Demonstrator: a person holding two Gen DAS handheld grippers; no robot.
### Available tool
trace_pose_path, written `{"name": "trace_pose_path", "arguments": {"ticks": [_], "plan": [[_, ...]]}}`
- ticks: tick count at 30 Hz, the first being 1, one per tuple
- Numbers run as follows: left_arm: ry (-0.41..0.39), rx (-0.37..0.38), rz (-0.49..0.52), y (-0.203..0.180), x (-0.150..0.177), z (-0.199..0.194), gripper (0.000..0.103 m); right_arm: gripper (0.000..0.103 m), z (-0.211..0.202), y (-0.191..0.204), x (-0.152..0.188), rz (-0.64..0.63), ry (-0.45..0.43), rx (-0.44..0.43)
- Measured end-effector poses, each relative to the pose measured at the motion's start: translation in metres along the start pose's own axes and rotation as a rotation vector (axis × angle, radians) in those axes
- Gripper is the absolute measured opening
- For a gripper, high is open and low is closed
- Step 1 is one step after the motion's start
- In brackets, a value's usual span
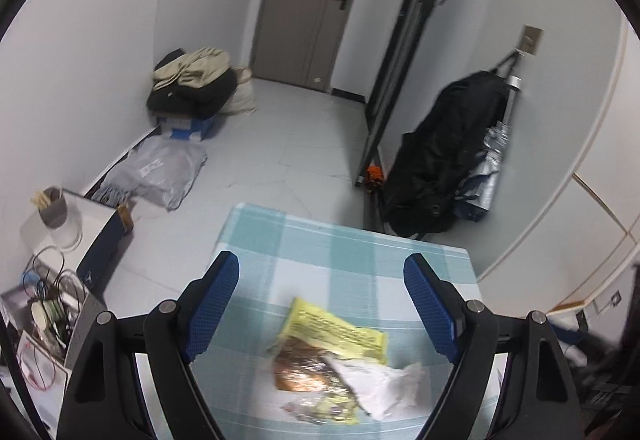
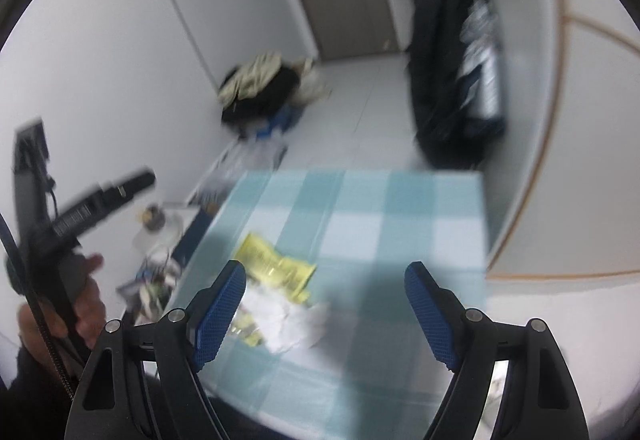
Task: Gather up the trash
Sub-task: 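Move both open tools back over the trash on the table, then lower the right tool onto the crumpled white tissue and close on it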
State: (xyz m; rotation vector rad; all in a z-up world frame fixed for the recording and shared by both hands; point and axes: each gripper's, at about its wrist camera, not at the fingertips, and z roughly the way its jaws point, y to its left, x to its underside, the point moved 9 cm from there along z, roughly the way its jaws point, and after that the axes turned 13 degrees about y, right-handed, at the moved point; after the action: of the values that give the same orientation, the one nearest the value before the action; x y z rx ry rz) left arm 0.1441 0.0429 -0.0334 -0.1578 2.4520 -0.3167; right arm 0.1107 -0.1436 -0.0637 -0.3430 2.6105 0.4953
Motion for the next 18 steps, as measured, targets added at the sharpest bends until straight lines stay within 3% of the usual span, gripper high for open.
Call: {"name": "trace_pose_path", "arguments": {"ticks": [3,7,10,13,18], "plan": [[0.015,-0.019,-0.056,0.022,-0.001,0.005,0.082,0.082,0.052,0.012,0.013,0.059,0.144,-0.006],[0.069,0.021,-0.136,0.040,0.002,0.015,0.082,0.082,0.102,0.014,0.034,0.180,0.265,-0.021],[0.086,0.029,-0.159,0.046,0.002,0.016,0.082,0.082,0.126,0.018,0.043,0.207,0.296,-0.001],[0.087,0.037,-0.169,0.052,0.001,0.016,0.082,0.082,0.144,0.020,0.046,0.203,0.307,0.071],[0.085,0.059,-0.187,0.061,0.000,0.013,0.082,0.082,0.152,0.027,0.048,0.238,0.306,0.081]]}}
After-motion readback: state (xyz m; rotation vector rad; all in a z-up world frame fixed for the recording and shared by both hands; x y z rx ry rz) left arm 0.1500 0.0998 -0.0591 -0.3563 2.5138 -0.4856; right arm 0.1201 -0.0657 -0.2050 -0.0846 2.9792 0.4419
